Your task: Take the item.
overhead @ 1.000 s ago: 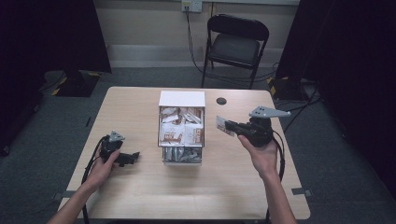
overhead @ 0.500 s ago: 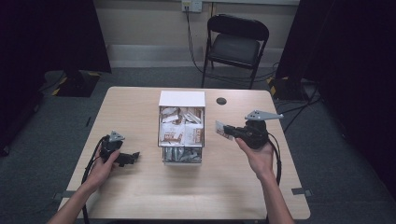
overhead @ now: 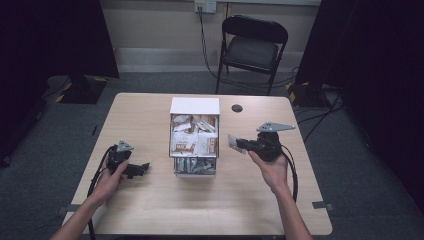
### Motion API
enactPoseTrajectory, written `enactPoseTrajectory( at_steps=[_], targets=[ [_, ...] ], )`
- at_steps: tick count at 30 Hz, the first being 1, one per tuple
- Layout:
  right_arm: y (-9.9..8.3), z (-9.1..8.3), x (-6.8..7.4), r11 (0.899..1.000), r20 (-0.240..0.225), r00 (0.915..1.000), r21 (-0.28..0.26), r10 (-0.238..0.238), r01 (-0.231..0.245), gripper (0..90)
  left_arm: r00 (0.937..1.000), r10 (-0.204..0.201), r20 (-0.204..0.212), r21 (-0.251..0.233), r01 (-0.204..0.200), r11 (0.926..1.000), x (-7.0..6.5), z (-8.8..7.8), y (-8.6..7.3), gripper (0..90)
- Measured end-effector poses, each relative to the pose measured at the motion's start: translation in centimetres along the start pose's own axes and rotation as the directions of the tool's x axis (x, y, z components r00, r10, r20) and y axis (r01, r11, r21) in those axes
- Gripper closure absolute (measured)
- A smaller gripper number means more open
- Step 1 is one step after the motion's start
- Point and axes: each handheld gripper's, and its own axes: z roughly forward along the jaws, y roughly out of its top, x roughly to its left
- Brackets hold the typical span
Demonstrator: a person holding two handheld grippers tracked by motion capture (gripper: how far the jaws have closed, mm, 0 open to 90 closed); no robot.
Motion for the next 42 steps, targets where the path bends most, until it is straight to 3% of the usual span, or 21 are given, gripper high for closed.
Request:
enactPoseTrajectory(
  at_steps=[5, 10, 32, 42],
  targets=[
    [-0.5, 0.8, -0.2, 1.000, -0.004, 1.0000, 0.018, 0.004, -0.004, 90.0, 1.0000, 0.000, 0.000, 0.000, 0.000, 1.0000, 0.0, 0.0, 0.0, 0.0],
    [-0.9, 1.2, -0.3, 1.000, -0.018, 0.9998, 0.004, 0.001, -0.001, 90.0, 1.0000, 0.000, 0.000, 0.000, 0.000, 1.0000, 0.0, 0.0, 0.0, 0.0],
    [-4.3, 4.5, -1.8, 0.993, 0.008, 0.9995, 0.112, 0.031, -0.032, 90.0, 1.0000, -0.001, 0.000, 0.000, 0.001, 1.0000, 0.0, 0.0, 0.0, 0.0],
    [-5.5, 5.9, -2.3, 0.990, 0.019, 0.9987, 0.133, 0.047, -0.049, 90.0, 1.0000, 0.000, 0.000, 0.000, 0.000, 1.0000, 0.0, 0.0, 0.0, 0.0]
  ],
)
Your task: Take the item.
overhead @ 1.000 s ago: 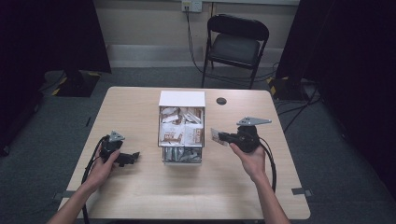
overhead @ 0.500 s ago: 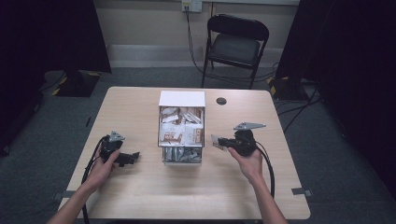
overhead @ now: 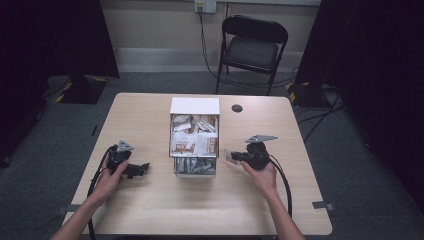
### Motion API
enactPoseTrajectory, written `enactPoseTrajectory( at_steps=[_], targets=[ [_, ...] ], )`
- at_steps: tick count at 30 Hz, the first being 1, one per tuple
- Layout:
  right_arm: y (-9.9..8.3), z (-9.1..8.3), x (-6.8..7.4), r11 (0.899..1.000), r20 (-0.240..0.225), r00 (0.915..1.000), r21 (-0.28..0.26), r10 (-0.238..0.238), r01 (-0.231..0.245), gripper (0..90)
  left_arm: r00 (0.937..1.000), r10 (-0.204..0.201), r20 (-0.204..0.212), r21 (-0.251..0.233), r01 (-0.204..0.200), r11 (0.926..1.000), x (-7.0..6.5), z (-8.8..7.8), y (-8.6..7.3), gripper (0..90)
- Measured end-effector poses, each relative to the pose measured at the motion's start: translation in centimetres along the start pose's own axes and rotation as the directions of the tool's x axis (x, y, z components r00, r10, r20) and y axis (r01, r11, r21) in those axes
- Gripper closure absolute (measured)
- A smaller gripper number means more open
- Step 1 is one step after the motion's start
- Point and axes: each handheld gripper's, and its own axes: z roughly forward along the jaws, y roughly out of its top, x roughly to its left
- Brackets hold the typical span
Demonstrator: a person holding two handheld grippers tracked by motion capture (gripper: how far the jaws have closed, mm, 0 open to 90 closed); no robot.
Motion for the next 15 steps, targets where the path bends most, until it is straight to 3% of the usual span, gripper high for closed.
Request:
enactPoseTrajectory(
  at_steps=[15],
  targets=[
    [-0.9, 1.4, -0.9, 0.999, 0.037, 0.9992, 0.038, 0.017, -0.018, 89.9, 1.0000, -0.001, 0.000, 0.000, 0.001, 1.0000, 0.0, 0.0, 0.0, 0.0]
  ],
)
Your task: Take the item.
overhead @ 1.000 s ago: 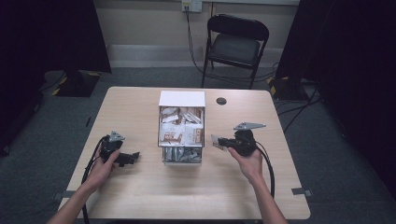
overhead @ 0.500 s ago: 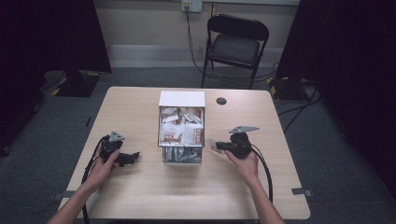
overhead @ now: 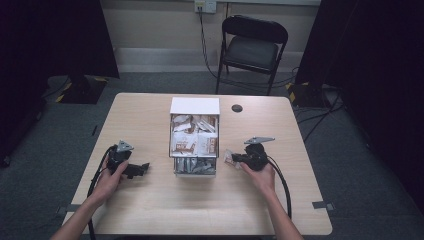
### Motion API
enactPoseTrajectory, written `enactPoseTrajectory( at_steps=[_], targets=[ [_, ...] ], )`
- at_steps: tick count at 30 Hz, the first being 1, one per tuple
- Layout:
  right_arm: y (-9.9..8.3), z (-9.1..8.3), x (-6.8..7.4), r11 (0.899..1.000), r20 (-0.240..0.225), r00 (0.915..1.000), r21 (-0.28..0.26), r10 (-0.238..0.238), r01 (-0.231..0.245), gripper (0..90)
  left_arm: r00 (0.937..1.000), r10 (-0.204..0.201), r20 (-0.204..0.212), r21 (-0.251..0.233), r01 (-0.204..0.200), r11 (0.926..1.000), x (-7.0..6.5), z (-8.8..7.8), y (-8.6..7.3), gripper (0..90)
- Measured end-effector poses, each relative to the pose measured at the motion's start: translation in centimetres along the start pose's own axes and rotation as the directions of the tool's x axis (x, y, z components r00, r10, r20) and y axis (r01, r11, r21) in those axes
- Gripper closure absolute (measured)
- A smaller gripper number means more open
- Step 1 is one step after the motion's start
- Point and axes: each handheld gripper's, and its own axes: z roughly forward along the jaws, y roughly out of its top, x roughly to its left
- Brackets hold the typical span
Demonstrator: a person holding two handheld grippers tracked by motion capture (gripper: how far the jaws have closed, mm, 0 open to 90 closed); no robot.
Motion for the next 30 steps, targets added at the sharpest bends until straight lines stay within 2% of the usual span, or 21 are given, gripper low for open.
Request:
enactPoseTrajectory(
  at_steps=[9, 13, 16, 22, 25, 28, 30],
  targets=[
    [-0.28, 0.81, -0.35, 1.000, 0.019, 0.9998, 0.017, 0.011, -0.012, 85.7, 1.0000, 0.001, 0.000, 0.000, -0.001, 1.0000, 0.01, 0.00, 0.00, 0.0],
    [-0.28, 0.90, -0.41, 1.000, 0.033, 0.9993, 0.012, 0.016, -0.016, 79.1, 1.0000, 0.000, 0.000, 0.000, 0.000, 1.0000, 0.00, 0.00, 0.00, 0.0],
    [-0.33, 0.90, -0.51, 1.000, 0.042, 0.9991, 0.018, 0.011, -0.012, 77.2, 1.0000, 0.001, 0.000, 0.000, -0.001, 1.0000, 0.01, 0.00, 0.00, 0.0],
    [-0.32, 0.82, -0.68, 1.000, 0.070, 0.9972, 0.010, 0.027, -0.028, 57.9, 1.0000, 0.000, 0.000, 0.000, 0.000, 1.0000, 0.01, 0.00, 0.00, 0.0],
    [-0.22, 0.58, -0.78, 0.999, 0.102, 0.9941, -0.015, 0.039, -0.037, 51.0, 1.0000, 0.001, 0.000, 0.000, -0.001, 1.0000, 0.01, 0.00, 0.00, 0.0],
    [-0.13, 0.34, -0.91, 0.998, 0.098, 0.9936, -0.036, 0.057, -0.054, 42.5, 1.0000, 0.000, 0.000, 0.000, 0.000, 1.0000, 0.00, 0.00, 0.00, 0.0],
    [-0.13, 0.34, -1.04, 0.997, 0.079, 0.9944, -0.037, 0.070, -0.067, 35.8, 1.0000, 0.001, 0.000, 0.000, -0.001, 1.0000, 0.01, 0.00, 0.00, 0.0]
  ],
)
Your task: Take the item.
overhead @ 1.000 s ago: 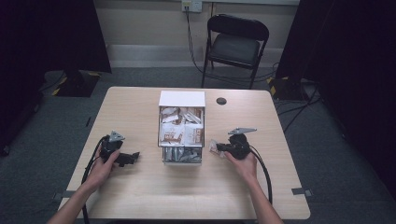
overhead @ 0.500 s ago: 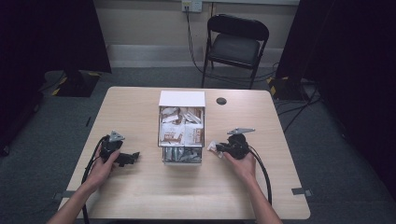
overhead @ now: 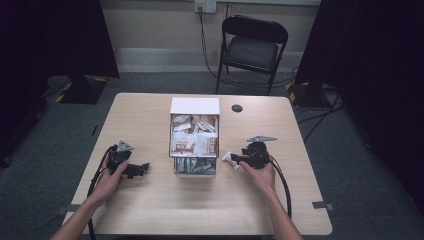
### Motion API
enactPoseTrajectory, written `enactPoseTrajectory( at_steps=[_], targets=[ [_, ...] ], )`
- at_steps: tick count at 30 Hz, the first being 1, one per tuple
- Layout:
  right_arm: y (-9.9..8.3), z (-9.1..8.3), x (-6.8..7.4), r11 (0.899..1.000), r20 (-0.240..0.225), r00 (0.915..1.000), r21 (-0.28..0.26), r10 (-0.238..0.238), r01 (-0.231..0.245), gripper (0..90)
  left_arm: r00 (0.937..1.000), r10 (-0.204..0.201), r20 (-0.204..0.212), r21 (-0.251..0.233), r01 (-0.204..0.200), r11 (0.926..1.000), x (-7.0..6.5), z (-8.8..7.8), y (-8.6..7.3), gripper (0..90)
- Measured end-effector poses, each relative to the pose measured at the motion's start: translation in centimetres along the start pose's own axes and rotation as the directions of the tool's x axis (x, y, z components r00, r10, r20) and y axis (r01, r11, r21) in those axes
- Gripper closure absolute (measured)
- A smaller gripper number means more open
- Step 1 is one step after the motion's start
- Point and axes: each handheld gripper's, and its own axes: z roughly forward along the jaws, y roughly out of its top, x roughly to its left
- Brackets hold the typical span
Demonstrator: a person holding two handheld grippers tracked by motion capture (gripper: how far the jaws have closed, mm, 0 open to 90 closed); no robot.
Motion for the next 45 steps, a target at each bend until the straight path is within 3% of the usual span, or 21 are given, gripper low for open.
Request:
enactPoseTrajectory(
  at_steps=[3, 7, 12, 17, 27, 30, 38, 45],
  targets=[
    [0.1, 0.0, 0.0, 1.000, -0.016, 0.9998, 0.020, 0.009, -0.008, 27.9, 1.0000, 0.000, 0.000, 0.000, 0.000, 1.0000, 0.0, 0.0, 0.0, 0.0],
    [0.3, -0.4, 0.1, 1.000, -0.024, 0.9996, -0.001, 0.016, -0.016, 22.2, 1.0000, 0.000, 0.000, 0.000, 0.000, 1.0000, 0.0, 0.0, 0.0, 0.0],
    [0.5, -1.6, 0.2, 1.000, 0.012, 0.9996, -0.010, 0.026, -0.026, 16.2, 1.0000, 0.000, 0.000, 0.000, 0.000, 1.0000, 0.0, 0.0, 0.0, 0.0],
    [0.6, -3.9, 0.1, 0.997, 0.036, 0.9985, -0.069, 0.042, -0.040, 15.3, 1.0000, 0.000, 0.000, 0.000, 0.000, 1.0000, 0.0, 0.0, 0.0, 0.0],
    [0.2, -6.7, -0.1, 0.997, 0.070, 0.9970, -0.068, 0.035, -0.031, 15.3, 1.0000, 0.000, 0.000, -0.001, 0.000, 1.0000, 0.0, 0.0, 0.0, 0.0],
    [0.0, -7.8, 0.0, 0.998, 0.109, 0.9935, -0.063, 0.033, -0.027, 14.8, 1.0000, -0.001, 0.000, 0.000, 0.001, 1.0000, 0.0, 0.0, 0.0, 0.0],
    [-1.4, -9.9, -0.6, 0.996, 0.156, 0.9861, -0.073, 0.056, -0.045, 14.8, 1.0000, 0.000, 0.000, -0.001, 0.000, 1.0000, 0.0, 0.0, 0.0, 0.0],
    [-3.2, -11.0, -2.5, 0.990, 0.222, 0.9659, -0.069, 0.133, -0.120, 14.9, 1.0000, 0.000, 0.000, 0.000, 0.000, 1.0000, 0.0, 0.0, 0.0, 0.0]
  ],
)
